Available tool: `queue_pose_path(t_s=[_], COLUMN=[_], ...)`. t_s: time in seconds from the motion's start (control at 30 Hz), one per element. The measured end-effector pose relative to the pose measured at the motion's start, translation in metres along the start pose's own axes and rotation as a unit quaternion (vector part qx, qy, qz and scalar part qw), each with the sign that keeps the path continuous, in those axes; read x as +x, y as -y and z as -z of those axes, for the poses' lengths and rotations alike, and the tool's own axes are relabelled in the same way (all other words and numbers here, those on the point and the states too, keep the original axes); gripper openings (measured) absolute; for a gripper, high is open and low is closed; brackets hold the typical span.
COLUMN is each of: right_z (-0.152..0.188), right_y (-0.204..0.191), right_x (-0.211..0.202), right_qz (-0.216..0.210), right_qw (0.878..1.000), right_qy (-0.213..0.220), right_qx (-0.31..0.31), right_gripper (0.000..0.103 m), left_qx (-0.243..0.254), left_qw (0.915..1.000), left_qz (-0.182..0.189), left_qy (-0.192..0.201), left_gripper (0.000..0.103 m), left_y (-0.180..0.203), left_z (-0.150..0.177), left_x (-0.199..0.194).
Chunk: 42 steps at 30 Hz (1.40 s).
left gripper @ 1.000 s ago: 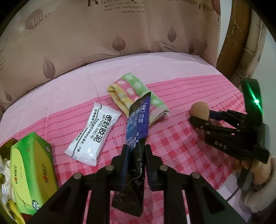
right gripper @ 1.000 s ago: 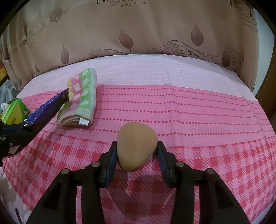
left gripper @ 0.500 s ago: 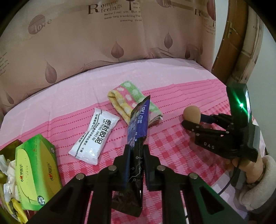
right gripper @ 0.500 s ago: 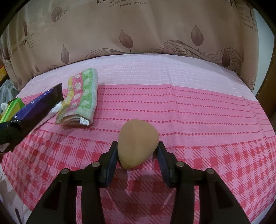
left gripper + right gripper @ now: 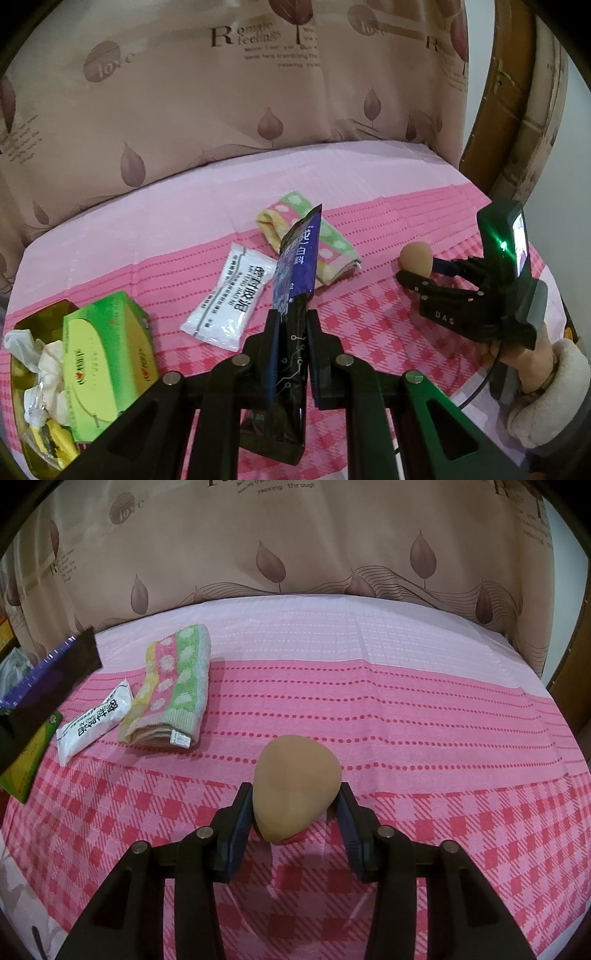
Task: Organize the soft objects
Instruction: 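Carry the blue packet into the tin and open the left gripper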
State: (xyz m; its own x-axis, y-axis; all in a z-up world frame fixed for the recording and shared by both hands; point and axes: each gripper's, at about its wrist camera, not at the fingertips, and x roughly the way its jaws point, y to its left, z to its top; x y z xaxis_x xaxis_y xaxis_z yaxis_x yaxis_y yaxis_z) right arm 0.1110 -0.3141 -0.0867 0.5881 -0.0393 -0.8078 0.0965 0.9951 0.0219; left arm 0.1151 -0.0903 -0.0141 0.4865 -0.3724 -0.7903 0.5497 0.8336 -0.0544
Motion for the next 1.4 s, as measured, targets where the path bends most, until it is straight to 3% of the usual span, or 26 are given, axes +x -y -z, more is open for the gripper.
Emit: queue_pose_path(t_s=[0.7, 1.07, 1.4], right_z=[0.0, 0.0, 0.001], right_y=[-0.001, -0.001, -0.001], right_x=[0.0, 0.0, -0.001], right_qz=[0.002, 0.003, 0.005], right_qw=[1.0, 1.0, 1.0], right_qy=[-0.001, -0.001, -0.001], right_qx=[-0.001, -0.002, -0.003], right_gripper=[0.043, 0.043, 0.043], left_qx=[-0.069, -0.129, -0.178], left_qw=[0.9921, 0.9769, 0.9631], left_qz=[-0.101, -0.167, -0.201], left_qy=[0.027, 0.034, 0.015], left_gripper=[0.013, 0.013, 0.013], left_y=[-0.095, -0.167, -0.221], left_z=[0.019, 0.041, 0.066], left_x=[-0.065, -0.097, -0.098])
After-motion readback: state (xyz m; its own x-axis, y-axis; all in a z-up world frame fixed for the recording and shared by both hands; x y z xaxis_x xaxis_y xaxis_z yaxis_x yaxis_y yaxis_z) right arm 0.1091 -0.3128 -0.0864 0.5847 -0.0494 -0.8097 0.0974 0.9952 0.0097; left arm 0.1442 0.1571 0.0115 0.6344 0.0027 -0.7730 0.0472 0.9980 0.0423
